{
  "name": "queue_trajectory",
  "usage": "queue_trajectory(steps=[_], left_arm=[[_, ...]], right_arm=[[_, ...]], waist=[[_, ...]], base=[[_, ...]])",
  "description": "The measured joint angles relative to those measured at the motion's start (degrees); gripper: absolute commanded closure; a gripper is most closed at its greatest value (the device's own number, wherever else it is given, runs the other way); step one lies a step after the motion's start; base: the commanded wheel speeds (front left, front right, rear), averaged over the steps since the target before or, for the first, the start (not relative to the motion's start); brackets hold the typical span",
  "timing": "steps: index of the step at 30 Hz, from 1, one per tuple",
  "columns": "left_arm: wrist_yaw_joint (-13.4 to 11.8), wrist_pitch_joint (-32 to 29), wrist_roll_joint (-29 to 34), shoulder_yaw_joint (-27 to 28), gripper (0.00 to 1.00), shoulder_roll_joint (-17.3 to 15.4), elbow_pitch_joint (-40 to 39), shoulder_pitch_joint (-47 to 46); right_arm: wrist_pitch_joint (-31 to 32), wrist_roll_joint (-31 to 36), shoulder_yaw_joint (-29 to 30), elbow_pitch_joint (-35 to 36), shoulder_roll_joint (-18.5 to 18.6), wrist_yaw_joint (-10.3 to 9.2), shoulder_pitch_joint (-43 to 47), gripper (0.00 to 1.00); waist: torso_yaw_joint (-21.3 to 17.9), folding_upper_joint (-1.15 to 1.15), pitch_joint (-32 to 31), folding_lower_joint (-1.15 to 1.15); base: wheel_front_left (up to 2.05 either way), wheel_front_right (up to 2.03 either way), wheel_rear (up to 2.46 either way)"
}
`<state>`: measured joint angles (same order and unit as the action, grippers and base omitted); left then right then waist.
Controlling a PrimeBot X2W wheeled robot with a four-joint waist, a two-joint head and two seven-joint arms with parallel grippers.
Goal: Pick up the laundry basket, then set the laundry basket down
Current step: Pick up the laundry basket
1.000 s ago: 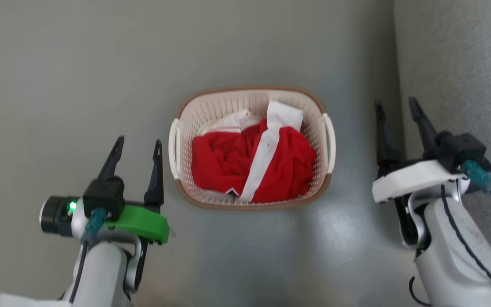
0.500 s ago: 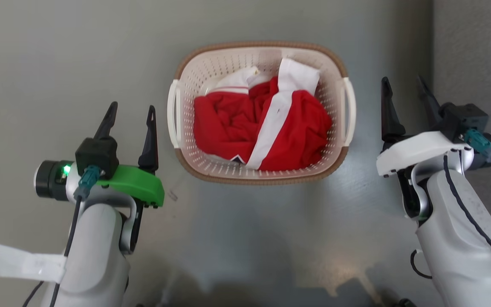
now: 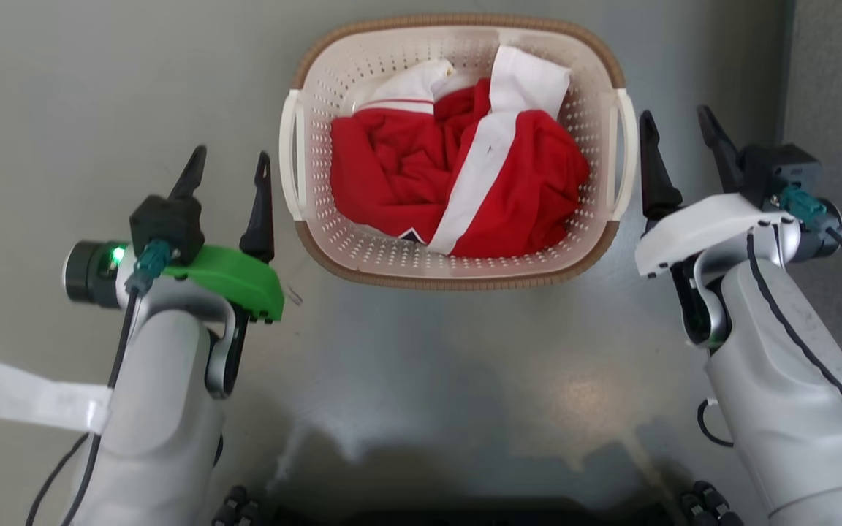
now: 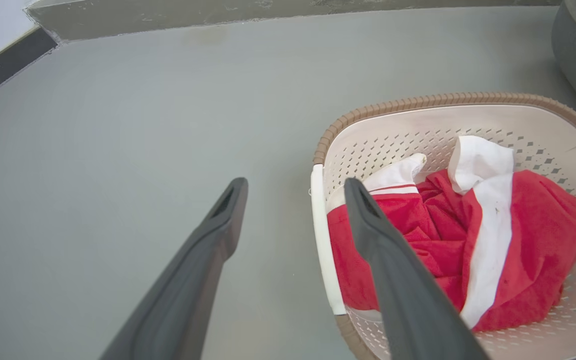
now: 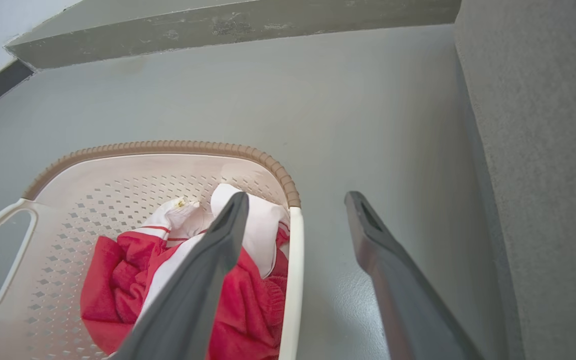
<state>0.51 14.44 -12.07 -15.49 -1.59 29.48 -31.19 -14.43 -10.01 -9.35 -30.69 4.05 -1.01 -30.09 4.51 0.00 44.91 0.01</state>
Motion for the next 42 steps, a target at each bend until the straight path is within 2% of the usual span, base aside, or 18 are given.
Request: queue_trajectory(steps=[27,34,42], left_arm=[[2.3,0.0,-3.9,-4.2,0.00,0.3,7.9,-8.7],[2.5,0.0,-4.4,-4.4,0.00,0.3,9.8,-10.0],[3.6,0.0,-6.4,-5.3,0.00,0.3,12.5,-12.2]], right_arm=[[0.0,-0.2,-1.3,-6.0,-0.2,0.52,-7.2,0.00],[0.0,-0.6,-2.5,-7.2,-0.2,1.48,-8.9,0.00],[0.0,-1.2,-4.0,-9.2,-0.2,1.67,-10.5,0.00]], waist=[[-0.6,0.00,9.7,0.00],[-0.9,0.00,11.4,0.00],[-1.2,0.00,13.2,0.00]], base=[[0.00,0.00,0.00],[0.00,0.00,0.00],[0.00,0.00,0.00]])
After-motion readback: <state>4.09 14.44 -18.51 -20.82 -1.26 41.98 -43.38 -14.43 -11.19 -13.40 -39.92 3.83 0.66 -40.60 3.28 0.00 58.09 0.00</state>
